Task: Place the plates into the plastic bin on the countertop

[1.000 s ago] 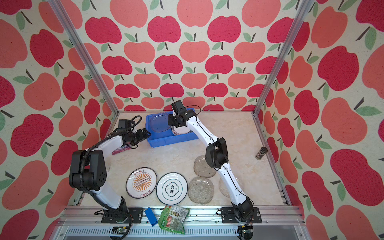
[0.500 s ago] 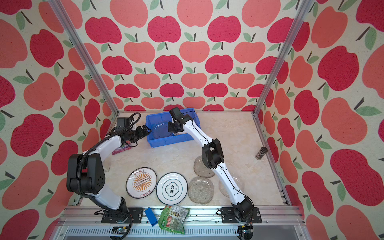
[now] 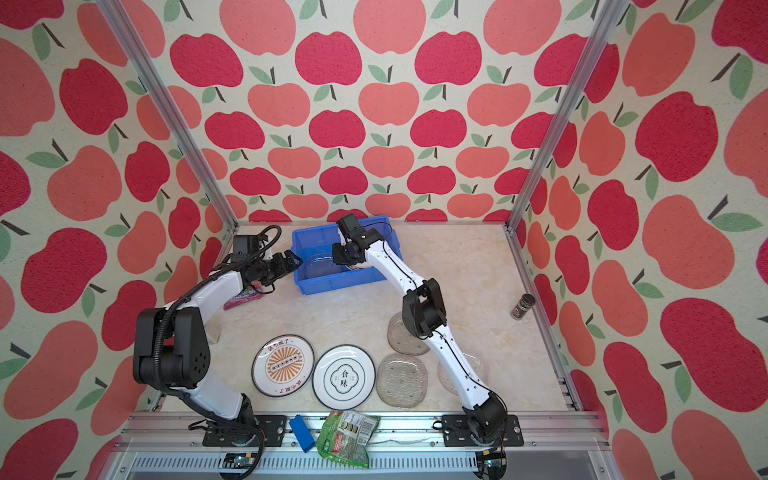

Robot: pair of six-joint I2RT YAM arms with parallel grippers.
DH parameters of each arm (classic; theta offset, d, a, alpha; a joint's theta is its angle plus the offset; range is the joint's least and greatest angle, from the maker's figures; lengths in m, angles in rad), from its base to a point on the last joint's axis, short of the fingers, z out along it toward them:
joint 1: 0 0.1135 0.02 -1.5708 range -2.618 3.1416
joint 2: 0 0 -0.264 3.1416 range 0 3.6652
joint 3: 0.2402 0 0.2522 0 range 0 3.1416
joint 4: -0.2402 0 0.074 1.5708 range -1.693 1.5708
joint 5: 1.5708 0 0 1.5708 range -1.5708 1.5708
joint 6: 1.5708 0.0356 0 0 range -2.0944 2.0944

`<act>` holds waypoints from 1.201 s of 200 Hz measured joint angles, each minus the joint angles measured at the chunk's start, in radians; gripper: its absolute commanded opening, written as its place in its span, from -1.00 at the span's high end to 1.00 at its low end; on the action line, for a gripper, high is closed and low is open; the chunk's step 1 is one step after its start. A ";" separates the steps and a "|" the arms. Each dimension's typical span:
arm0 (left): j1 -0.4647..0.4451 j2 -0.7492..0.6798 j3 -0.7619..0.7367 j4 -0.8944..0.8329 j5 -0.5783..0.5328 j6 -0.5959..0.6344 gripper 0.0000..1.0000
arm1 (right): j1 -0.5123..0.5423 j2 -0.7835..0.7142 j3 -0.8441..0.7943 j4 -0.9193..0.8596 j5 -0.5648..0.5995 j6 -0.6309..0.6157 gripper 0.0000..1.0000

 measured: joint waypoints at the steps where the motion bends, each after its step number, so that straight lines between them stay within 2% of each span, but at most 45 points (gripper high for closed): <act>1: 0.000 0.000 0.000 0.000 0.000 0.000 -0.89 | 0.000 0.000 0.000 0.001 -0.001 0.000 0.43; 41: 0.000 -0.035 -0.013 0.000 -0.005 0.000 -0.99 | 0.000 -0.009 -0.003 0.005 -0.003 -0.018 0.44; 62: 0.000 -0.081 -0.014 0.000 -0.022 0.001 -0.99 | -0.006 -0.095 -0.098 0.020 -0.003 -0.050 0.40; 90: -0.002 -0.146 -0.013 -0.001 -0.047 0.010 -0.99 | -0.030 -0.338 -0.305 0.064 -0.001 -0.114 0.24; 122: -0.026 -0.183 0.008 -0.041 -0.068 0.035 -0.99 | -0.114 -0.646 -0.517 0.127 -0.029 -0.143 0.18; 163: -0.084 -0.195 0.043 -0.101 -0.076 0.058 -0.99 | -0.293 -1.049 -1.037 0.195 -0.035 -0.134 0.13; 185: -0.119 -0.194 0.055 -0.132 -0.084 0.064 -1.00 | -0.331 -1.184 -1.260 0.165 -0.015 -0.127 0.12; 209: -0.169 -0.169 0.084 -0.163 -0.092 0.074 -1.00 | -0.356 -1.291 -1.424 0.122 -0.010 -0.117 0.11; 240: -0.299 -0.076 0.166 -0.191 -0.140 0.109 -0.99 | -0.405 -1.382 -1.576 0.108 -0.016 -0.097 0.05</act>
